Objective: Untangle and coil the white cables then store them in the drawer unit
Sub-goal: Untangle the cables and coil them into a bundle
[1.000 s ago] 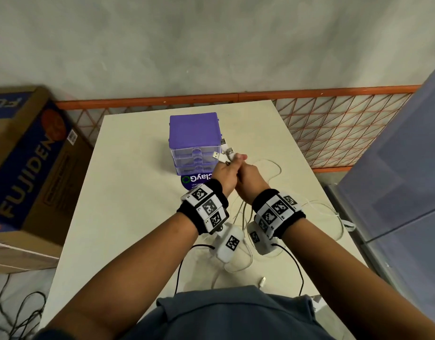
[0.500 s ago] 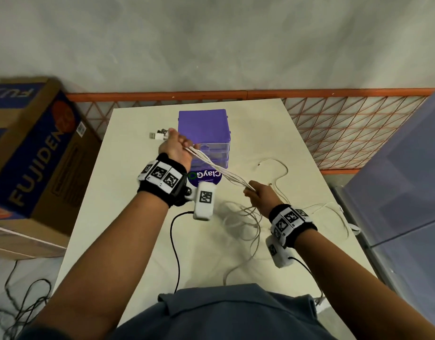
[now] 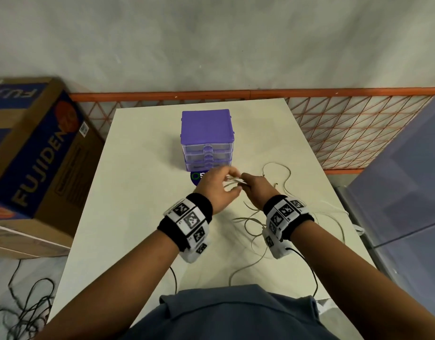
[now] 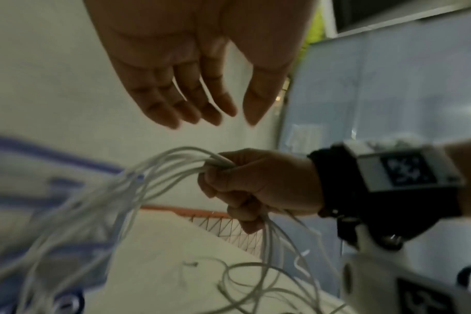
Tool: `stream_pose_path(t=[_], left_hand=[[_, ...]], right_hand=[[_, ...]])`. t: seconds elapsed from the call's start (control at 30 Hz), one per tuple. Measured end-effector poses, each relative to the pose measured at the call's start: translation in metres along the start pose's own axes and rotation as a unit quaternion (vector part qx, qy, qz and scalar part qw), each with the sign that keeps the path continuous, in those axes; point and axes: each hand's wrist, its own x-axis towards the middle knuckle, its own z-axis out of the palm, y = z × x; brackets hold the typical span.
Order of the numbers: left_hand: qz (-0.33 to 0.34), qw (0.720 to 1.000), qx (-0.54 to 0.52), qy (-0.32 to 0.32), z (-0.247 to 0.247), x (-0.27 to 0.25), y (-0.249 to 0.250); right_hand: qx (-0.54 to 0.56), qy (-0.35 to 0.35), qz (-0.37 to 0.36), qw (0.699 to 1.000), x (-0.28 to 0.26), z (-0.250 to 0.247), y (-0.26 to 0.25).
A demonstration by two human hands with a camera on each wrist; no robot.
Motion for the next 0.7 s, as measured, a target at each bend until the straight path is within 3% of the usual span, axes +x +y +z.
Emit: stream_pose_path(t=[0.07,0.13,0.27,0.37,0.47,0.53,0.6,0.7], left_hand=[[0.091,0.98,0.171,-0.037,0.0,0.008,0.007],[0.06,0.956,0.275,-0.082,0.001,0.017,0.014],[-0.039,0.974,0.184,-0.126,0.006,0.027,0.011],[-0.037,0.973,0.162,-0.162,0.005,0.03,0.008],[-0.034,0.993,0.064,-0.097,-0.006,0.033,0.007],[-0.051,0.998,-0.027,-0.013,-0.02,0.036,0.009],[-0.07,0.986,-0.142,0.055,-0.036,0.039,0.009],[-0.079,0.976,-0.157,0.13,-0.055,0.042,-0.001]], right_hand=[[-0.008,-0.025,-0.021,0.999,-0.002,-0.001,-0.01],[-0.033,-0.042,-0.028,0.998,-0.002,-0.005,-0.019],[-0.076,-0.038,-0.023,0.996,-0.005,-0.017,-0.02],[-0.049,0.005,-0.064,0.997,-0.008,-0.024,-0.015],[0.017,0.054,-0.079,0.995,-0.004,-0.025,-0.013],[0.048,0.068,-0.031,0.996,0.002,-0.026,-0.005],[0.063,0.058,0.007,0.996,0.004,-0.027,0.006],[0.072,0.052,0.0,0.996,0.003,-0.029,0.014]])
